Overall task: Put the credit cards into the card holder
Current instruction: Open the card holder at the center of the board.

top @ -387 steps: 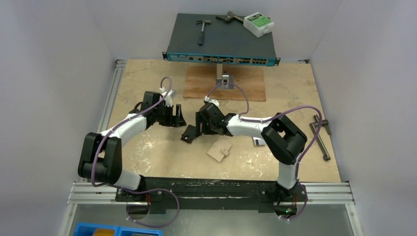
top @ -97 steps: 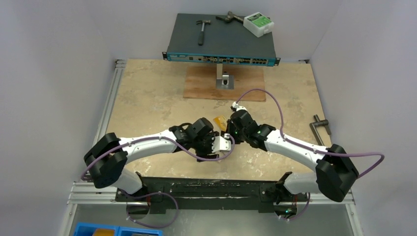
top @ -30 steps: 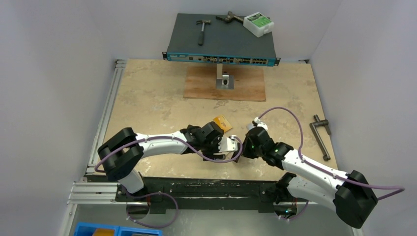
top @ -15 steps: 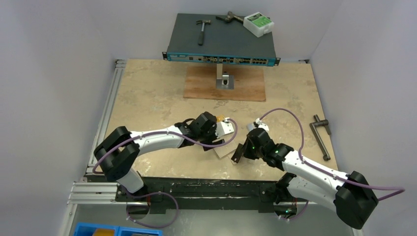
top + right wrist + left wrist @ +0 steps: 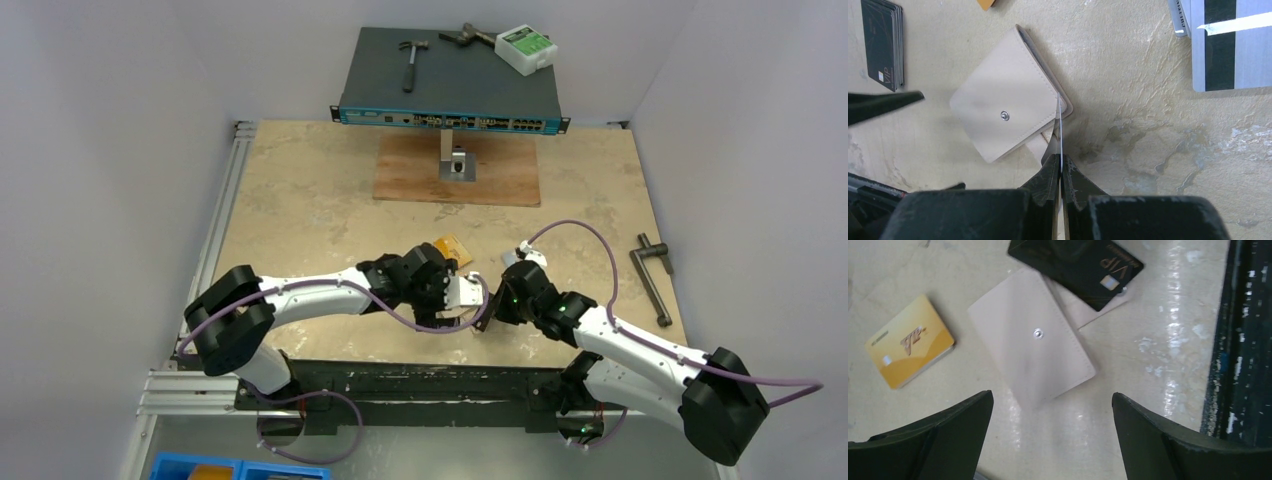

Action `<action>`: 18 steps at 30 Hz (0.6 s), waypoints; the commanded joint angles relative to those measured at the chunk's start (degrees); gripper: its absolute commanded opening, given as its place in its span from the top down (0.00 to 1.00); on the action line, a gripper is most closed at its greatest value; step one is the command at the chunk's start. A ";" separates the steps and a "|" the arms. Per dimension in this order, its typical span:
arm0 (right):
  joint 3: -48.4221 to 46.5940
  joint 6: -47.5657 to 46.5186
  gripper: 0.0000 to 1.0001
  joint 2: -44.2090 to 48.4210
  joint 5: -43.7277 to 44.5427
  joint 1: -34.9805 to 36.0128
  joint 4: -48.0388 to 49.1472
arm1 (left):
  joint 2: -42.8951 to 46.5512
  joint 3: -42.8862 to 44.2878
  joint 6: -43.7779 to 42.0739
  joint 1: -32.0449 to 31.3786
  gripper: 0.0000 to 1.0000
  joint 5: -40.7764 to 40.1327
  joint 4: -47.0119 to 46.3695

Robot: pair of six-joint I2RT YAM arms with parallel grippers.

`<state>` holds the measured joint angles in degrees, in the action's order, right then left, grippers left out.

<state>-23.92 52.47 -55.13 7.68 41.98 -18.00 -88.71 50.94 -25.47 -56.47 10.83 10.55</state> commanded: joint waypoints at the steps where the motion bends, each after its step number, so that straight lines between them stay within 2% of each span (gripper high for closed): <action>1: 0.71 -0.18 1.00 -0.87 2.78 -0.05 -1.45 | -0.60 3.63 -5.29 -3.90 0.07 -0.27 1.93; 4: 0.91 0.00 1.00 -0.61 2.89 -0.03 -1.31 | -2.55 4.92 -5.18 -6.68 0.05 -5.36 2.61; 8: 0.86 0.09 1.00 -0.50 3.11 -0.02 -1.54 | -5.68 4.88 -3.85 -8.24 0.04 -11.35 -1.28; 15: 1.02 0.41 1.00 0.00 3.40 -0.06 -1.74 | -8.76 5.27 -3.18 -8.49 0.04 -19.45 -5.31; 18: 1.03 0.36 1.00 0.03 3.27 -0.06 -1.51 | -8.37 5.84 -2.52 -8.13 0.04 -20.31 -5.70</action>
<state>-23.90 52.90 -55.35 8.01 41.98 -18.00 -97.34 54.28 -29.06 -64.90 -4.84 8.38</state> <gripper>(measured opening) 0.004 0.963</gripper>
